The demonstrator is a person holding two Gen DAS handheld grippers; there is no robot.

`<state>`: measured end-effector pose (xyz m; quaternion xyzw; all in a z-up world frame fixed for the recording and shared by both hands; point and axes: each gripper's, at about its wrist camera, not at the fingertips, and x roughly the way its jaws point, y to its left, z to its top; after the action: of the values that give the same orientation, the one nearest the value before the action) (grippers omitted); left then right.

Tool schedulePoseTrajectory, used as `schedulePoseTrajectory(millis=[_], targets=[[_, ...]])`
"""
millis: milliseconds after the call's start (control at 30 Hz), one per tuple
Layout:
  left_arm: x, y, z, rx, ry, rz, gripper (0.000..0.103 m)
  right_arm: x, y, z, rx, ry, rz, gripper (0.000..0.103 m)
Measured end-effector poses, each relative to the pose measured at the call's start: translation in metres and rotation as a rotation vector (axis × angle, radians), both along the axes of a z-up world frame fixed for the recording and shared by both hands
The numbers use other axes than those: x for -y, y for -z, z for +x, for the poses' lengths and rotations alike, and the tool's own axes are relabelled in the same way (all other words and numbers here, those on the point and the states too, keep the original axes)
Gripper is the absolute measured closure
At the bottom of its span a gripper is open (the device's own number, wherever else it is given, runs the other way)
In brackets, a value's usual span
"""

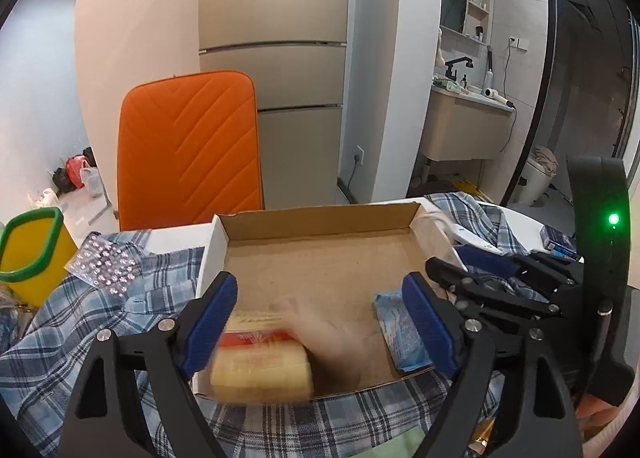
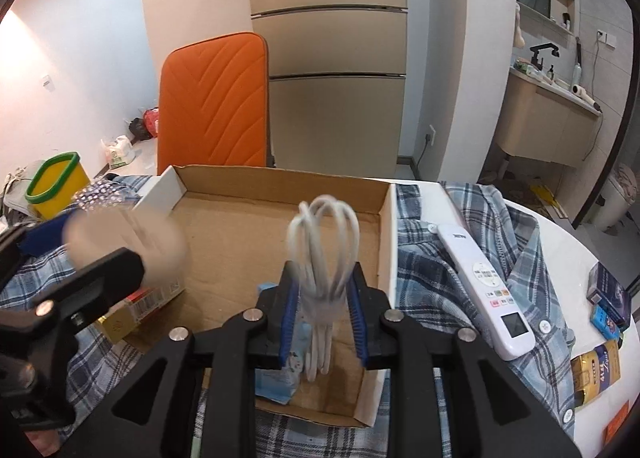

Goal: Organize soft objects
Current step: 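Carry the beige disc over the box with the left gripper while the right gripper drops the cable in, then open the left gripper to drop the beige disc into the box, then withdraw both grippers from the box back above the bed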

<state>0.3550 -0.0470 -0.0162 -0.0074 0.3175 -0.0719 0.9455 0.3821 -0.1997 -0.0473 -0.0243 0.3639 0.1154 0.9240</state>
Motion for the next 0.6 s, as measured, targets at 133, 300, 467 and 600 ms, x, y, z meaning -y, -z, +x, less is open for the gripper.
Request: schedulePoseTrajectory(millis=[133, 300, 467, 600], targets=[[-0.005, -0.005, -0.003, 0.022, 0.004, -0.042, 0.016, 0.002, -0.006, -0.003, 0.048, 0.006, -0.007, 0.048], [-0.004, -0.017, -0.013, 0.081, -0.006, -0.026, 0.016, 0.005, -0.008, -0.002, 0.048, 0.009, 0.002, 0.048], [0.001, -0.033, -0.026, 0.140, -0.024, 0.013, 0.016, 0.009, -0.016, -0.004, 0.069, 0.021, 0.018, 0.048], [0.004, -0.053, -0.043, 0.200, -0.035, 0.025, 0.016, 0.019, -0.029, -0.007, 0.096, 0.051, 0.046, 0.048]])
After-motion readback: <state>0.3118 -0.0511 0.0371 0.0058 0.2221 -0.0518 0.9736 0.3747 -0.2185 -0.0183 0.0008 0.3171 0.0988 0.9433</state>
